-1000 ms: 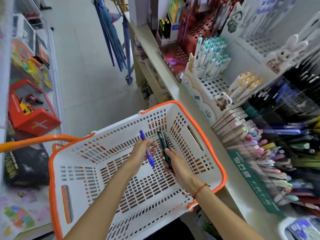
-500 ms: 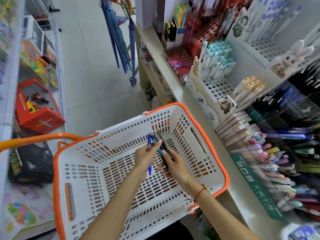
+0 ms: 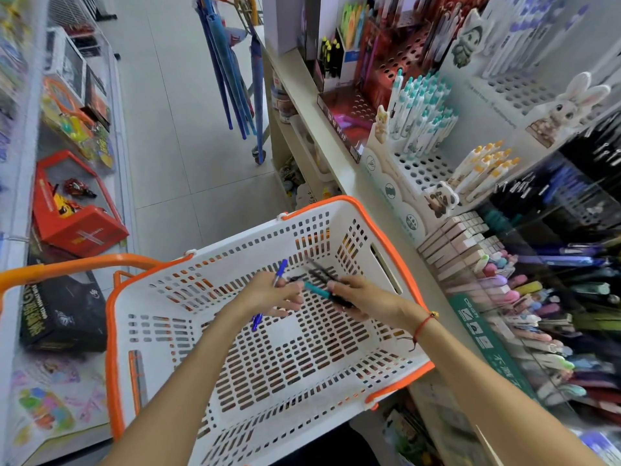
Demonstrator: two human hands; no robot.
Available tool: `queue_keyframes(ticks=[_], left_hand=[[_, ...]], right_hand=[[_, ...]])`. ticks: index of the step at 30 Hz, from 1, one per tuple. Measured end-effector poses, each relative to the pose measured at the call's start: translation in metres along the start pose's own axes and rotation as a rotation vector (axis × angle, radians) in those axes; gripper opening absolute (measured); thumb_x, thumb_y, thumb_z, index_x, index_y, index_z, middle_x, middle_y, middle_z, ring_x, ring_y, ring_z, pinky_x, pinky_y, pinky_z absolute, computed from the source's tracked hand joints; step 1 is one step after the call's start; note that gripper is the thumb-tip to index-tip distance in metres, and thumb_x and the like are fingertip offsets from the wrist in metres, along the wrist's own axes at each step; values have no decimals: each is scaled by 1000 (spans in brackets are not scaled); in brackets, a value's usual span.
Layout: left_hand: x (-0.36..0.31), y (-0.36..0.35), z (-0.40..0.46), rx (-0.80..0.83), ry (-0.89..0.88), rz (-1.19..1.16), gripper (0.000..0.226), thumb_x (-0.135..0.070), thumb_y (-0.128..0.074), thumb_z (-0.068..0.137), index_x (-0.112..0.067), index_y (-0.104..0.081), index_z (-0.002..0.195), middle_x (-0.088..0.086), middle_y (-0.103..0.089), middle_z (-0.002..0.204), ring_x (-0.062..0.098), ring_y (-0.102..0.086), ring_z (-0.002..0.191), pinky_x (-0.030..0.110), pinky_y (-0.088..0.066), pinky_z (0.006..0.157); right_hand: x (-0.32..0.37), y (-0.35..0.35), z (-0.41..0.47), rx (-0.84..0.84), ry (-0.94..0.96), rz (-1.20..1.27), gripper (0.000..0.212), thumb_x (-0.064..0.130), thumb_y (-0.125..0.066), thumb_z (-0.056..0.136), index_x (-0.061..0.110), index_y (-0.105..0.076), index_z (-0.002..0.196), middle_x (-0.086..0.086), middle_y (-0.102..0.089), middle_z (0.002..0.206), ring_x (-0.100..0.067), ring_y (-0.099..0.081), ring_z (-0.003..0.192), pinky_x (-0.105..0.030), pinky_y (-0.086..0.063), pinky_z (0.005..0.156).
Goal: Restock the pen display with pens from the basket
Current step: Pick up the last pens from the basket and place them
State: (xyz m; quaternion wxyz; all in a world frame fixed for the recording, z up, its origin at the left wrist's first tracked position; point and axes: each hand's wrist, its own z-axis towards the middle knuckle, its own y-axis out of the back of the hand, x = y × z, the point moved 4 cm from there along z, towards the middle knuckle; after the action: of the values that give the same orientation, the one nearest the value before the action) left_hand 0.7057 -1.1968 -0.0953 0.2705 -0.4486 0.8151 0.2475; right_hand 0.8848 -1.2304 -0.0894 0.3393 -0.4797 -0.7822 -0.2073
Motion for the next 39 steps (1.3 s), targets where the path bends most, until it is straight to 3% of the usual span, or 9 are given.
queue_keyframes(ticks=[3, 7, 10, 17, 23, 29, 34, 37, 39], left_hand=[[-1, -2, -4, -22, -8, -37, 26, -27, -65, 92, -1, -61, 91, -2, -73, 70, 4, -69, 61, 14, -49, 51], [-11, 23, 3, -370, -139, 41, 33, -39, -53, 97, -9, -59, 84, 2, -59, 79, 16, -52, 70, 31, -45, 70], [-21, 14, 8, -241, -152, 246, 47, -53, -51, 94, -8, -68, 94, 4, -61, 82, 14, -50, 68, 29, -39, 65], [-20, -7, 9, -51, -178, 566, 43, -60, -64, 82, -18, -73, 74, 0, -67, 73, 14, -56, 67, 28, -40, 62], [-22, -35, 4, 300, -219, 564, 48, -58, -66, 81, -11, -61, 76, -6, -33, 53, 8, -31, 47, 21, -25, 50], [-18, -56, -1, 341, -238, 248, 17, -31, -53, 99, -20, -64, 105, -14, -70, 94, -10, -56, 63, 8, -39, 55], [-4, -54, 7, 84, -215, 46, 10, -19, -55, 97, -20, -60, 89, -9, -49, 62, 2, -44, 55, 7, -31, 43], [22, -17, 27, -68, -139, 24, 12, -20, -54, 97, -18, -57, 86, -3, -51, 71, 7, -44, 59, 12, -32, 44], [48, 7, 45, -213, -49, -99, 16, -21, -53, 98, -15, -55, 84, -1, -46, 66, 8, -37, 52, 16, -29, 43]], right_hand=[[8, 21, 8, -136, 14, -54, 18, 29, -43, 104, 14, -53, 102, 1, -48, 69, -3, -36, 45, -14, -29, 43], [16, 33, 3, 82, 12, -171, 21, 28, -45, 103, 14, -57, 95, 4, -51, 66, -6, -33, 48, -16, -25, 43], [15, 27, 3, 230, -34, -195, 23, 27, -44, 103, 10, -59, 106, 3, -52, 67, -6, -34, 49, -15, -26, 43], [9, 38, 13, 11, -88, 52, 21, 26, -44, 103, 10, -58, 101, -1, -53, 75, -5, -32, 48, -14, -26, 41], [19, 30, 18, -108, -42, -104, 21, 26, -42, 104, 13, -56, 94, 0, -50, 70, -3, -34, 45, -14, -28, 43], [26, 19, 20, -150, 166, 535, 22, 25, -38, 106, 12, -51, 95, 4, -42, 61, -2, -34, 42, -11, -29, 38], [11, -4, 45, -169, 163, 995, 23, 27, -37, 106, 11, -49, 96, 6, -39, 57, -3, -32, 40, -13, -27, 35], [-8, 5, 62, -310, 102, 566, 25, 30, -34, 106, 12, -52, 105, 3, -50, 66, -6, -43, 50, -15, -37, 45], [-30, 19, 74, -503, 51, 30, 34, 34, -34, 105, 13, -50, 126, -2, -64, 100, -12, -62, 81, -21, -53, 71]])
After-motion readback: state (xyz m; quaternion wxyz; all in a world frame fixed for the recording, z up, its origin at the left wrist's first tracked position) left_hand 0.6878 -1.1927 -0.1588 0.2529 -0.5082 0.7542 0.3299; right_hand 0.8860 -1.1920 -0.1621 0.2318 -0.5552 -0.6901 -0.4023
